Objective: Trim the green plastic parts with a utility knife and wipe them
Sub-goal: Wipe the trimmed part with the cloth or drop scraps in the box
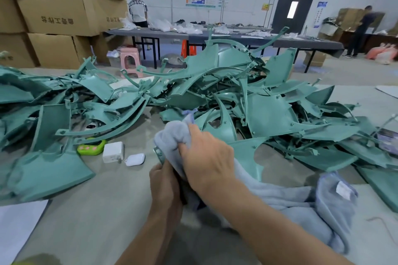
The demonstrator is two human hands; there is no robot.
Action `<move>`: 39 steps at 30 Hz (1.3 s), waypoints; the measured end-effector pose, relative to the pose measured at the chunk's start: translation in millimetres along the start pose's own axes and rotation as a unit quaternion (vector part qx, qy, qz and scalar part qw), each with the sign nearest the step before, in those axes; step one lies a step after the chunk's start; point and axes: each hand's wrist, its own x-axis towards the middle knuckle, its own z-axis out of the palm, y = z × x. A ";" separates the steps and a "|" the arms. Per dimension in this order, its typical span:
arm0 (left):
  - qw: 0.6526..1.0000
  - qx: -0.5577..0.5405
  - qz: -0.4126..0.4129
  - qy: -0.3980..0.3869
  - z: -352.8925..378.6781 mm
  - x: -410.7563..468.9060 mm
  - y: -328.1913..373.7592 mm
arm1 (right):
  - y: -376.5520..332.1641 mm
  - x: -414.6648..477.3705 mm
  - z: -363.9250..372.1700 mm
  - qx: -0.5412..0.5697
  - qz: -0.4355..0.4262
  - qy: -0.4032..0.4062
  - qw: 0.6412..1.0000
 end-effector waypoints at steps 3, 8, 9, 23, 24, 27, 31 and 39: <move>0.997 0.051 0.032 -0.042 3.6 -10.9 5.6 | 13.0 3.3 -11.9 0.036 0.051 0.019 0.998; 0.983 0.114 0.094 -0.108 6.0 -21.9 0.5 | 41.6 -0.3 -23.9 0.054 0.118 0.069 0.989; 0.981 0.123 0.106 -0.108 7.8 -24.3 -0.7 | 51.6 2.3 -29.3 0.074 0.171 0.087 0.979; 0.962 0.052 0.266 -0.012 7.1 -20.1 34.9 | 92.0 -20.3 -62.6 -0.031 0.008 -0.369 0.929; 0.960 0.058 0.272 -0.019 9.8 -24.2 35.1 | 94.4 -17.7 -52.9 -0.030 0.019 -0.380 0.924; 0.954 0.092 0.285 -0.030 11.0 -28.4 39.0 | 113.4 6.7 -42.0 0.019 0.062 -0.353 0.934; 0.935 0.162 0.310 -0.062 5.7 -26.9 53.2 | 137.5 41.7 -41.4 0.006 0.093 -0.319 0.943; 0.859 0.361 0.363 0.000 -20.7 -6.7 61.2 | 172.0 57.5 -48.9 0.034 0.263 -0.327 0.907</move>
